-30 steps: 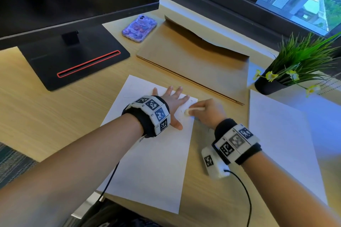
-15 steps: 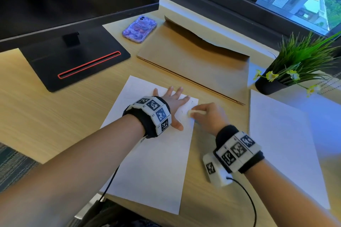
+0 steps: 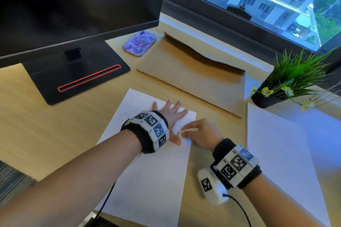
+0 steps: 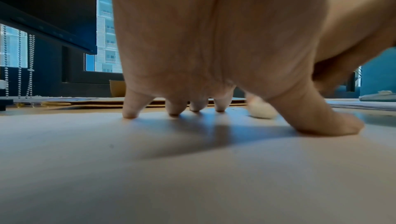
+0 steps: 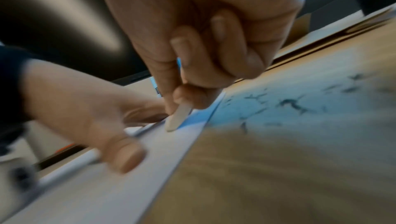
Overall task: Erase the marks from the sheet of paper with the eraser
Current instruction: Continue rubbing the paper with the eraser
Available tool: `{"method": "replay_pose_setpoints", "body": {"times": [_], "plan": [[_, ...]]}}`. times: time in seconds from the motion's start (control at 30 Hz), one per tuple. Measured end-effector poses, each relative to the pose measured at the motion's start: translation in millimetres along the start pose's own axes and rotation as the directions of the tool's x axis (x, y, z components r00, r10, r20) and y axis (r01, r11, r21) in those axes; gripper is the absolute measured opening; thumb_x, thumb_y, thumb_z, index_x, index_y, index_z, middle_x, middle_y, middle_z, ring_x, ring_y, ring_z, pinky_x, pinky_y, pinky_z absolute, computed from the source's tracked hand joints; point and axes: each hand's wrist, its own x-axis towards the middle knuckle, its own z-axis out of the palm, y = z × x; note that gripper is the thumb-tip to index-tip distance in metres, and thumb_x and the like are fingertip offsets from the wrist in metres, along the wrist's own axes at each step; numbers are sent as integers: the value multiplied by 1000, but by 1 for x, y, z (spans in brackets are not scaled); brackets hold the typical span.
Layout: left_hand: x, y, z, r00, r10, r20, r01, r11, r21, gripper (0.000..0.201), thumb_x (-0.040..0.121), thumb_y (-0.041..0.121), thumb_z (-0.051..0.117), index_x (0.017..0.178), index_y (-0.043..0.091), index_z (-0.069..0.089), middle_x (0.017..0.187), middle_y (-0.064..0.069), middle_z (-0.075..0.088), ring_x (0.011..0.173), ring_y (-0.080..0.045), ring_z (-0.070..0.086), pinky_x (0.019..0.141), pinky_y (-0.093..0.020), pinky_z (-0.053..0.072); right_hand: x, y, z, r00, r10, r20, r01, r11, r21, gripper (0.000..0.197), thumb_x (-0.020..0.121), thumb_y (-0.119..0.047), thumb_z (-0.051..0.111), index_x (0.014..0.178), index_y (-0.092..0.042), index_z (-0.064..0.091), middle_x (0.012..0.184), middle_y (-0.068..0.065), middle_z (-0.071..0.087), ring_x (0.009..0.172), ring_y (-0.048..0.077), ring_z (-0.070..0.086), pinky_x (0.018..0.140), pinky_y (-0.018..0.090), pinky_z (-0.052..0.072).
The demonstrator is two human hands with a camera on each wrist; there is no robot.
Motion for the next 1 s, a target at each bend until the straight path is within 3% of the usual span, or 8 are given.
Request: {"method": "replay_pose_setpoints", "body": {"times": [0.1, 0.17, 0.3, 0.37, 0.47, 0.6, 0.77, 1.0], "plan": [[1, -1, 1, 1000, 3, -8, -3, 1000, -2, 113, 74, 60, 67, 148, 33, -14, 155, 1, -26, 143, -28, -21, 110, -65, -3, 17, 0, -8, 983, 68, -168, -53, 994, 91, 25, 88, -27, 63, 111, -21, 68, 104, 2, 66, 89, 14, 62, 76, 23, 53], [0, -1, 1, 1000, 6, -12, -6, 1000, -2, 113, 74, 60, 67, 148, 32, -14, 155, 1, -26, 143, -28, -21, 110, -64, -3, 18, -3, -8, 980, 50, -192, -40, 998, 56, 26, 89, -27, 62, 114, -22, 68, 118, 2, 63, 100, 15, 57, 82, 23, 47], [-1, -1, -1, 1000, 24, 5, -24, 1000, 8, 116, 72, 60, 68, 149, 30, -14, 155, 1, -26, 143, -28, -20, 110, -64, -2, 0, -8, -5, 996, -9, 94, 12, 1000, -26, 17, 87, -26, 64, 102, -22, 72, 66, -6, 59, 56, 5, 51, 51, 11, 38], [-2, -3, -3, 999, 44, 8, -44, 999, 6, 115, 73, 59, 68, 149, 29, -14, 155, 1, -26, 143, -29, -19, 112, -62, -1, 2, -6, -9, 996, 34, 87, -41, 996, 79, 14, 88, -24, 64, 100, -19, 70, 58, -2, 56, 45, 8, 47, 44, 14, 40], [-4, -9, -7, 997, 46, -60, -50, 997, -62, 109, 78, 51, 68, 150, 25, -8, 156, -1, -21, 144, -28, -15, 115, -54, 2, 10, -2, -15, 994, 105, -42, -87, 947, 308, 16, 91, -22, 60, 101, -10, 63, 61, 3, 60, 41, 11, 51, 40, 18, 40], [-12, -10, -6, 995, -54, -87, 48, 996, -70, 102, 80, 51, 66, 151, 17, 1, 157, -1, -17, 145, -27, -11, 113, -61, 5, 14, -1, -20, 978, 125, -166, -41, 900, 435, 15, 93, -20, 58, 104, -9, 58, 68, 5, 64, 43, 9, 56, 42, 20, 44], [-12, -7, -2, 996, -81, -49, 78, 995, -58, 105, 81, 51, 65, 151, 18, -5, 157, 1, -17, 145, -28, -9, 111, -63, 8, 13, -11, -4, 995, 74, -74, -41, 927, 372, 19, 92, -17, 59, 110, -12, 63, 69, 8, 60, 38, 8, 50, 39, 18, 42], [-12, -10, 0, 996, -79, -47, 76, 995, -64, 103, 81, 53, 63, 150, 24, -8, 157, 3, -19, 145, -27, -11, 112, -62, 6, 40, -22, -10, 971, 101, -216, -46, 969, 244, 24, 91, -18, 58, 114, -12, 64, 74, 8, 62, 45, 12, 51, 40, 19, 42]]}}
